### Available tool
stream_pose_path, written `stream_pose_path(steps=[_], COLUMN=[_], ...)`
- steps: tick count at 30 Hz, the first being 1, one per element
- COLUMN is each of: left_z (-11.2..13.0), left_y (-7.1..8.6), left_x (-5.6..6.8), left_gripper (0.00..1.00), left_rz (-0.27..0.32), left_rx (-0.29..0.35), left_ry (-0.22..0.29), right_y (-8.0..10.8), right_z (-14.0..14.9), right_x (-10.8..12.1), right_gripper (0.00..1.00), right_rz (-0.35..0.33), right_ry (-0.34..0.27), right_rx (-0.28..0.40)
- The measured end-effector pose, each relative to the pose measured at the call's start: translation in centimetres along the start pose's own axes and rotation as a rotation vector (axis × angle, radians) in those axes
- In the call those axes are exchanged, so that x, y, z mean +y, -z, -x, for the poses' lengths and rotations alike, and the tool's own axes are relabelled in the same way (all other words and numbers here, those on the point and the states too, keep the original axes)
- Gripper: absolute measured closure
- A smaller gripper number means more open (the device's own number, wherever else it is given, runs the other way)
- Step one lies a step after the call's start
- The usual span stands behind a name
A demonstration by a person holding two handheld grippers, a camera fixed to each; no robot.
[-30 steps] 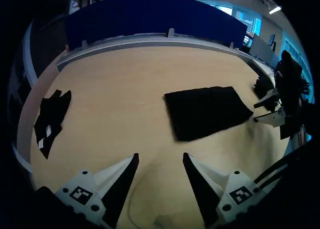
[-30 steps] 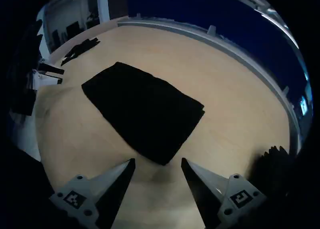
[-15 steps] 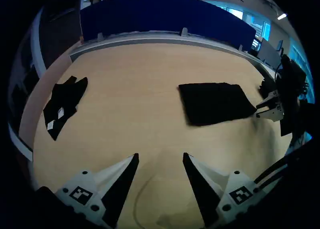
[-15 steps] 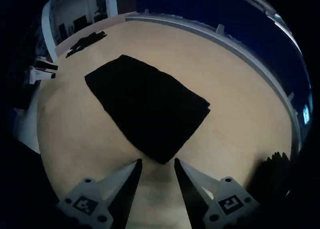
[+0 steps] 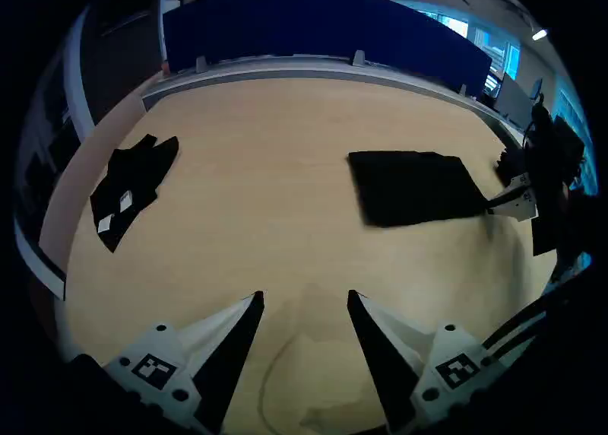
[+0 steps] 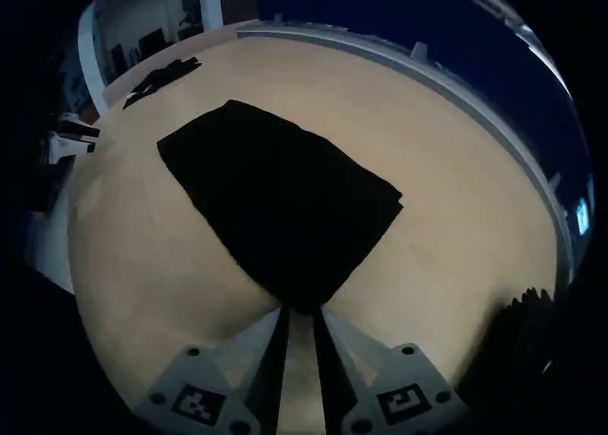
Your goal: Fold towel
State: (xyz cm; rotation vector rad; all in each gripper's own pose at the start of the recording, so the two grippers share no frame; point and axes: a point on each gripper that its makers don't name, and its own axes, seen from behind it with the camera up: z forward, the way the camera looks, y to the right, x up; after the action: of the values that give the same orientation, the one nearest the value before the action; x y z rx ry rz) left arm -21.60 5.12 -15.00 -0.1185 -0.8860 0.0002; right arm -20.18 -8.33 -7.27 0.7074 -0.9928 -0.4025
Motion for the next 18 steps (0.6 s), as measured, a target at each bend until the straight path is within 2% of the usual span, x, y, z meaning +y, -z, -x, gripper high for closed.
stream_pose_path(steps=[3,11,18], left_z=[0.1,0.1,0.2], left_y=[0.0,0.5,0.9], left_x=[-0.1,-0.4,-0.8], left_gripper=[0.19,0.19,0.19], left_rz=[-0.002,-0.008,-0.014], left_rx=[-0.002,0.0,0.003], left_ry=[0.002,0.008,0.012], right_y=[-0.1,0.1,1.3], right_z=[0.0,-0.7,-3.2], right_x=[0.2,0.4,0.5], right_gripper=[0.96,0.96,0.96], right_rz=[0.006,0.003,0.009], right_ry=[-0.004,-0.016,0.029], right_rx=[0.002,0.022,0.054])
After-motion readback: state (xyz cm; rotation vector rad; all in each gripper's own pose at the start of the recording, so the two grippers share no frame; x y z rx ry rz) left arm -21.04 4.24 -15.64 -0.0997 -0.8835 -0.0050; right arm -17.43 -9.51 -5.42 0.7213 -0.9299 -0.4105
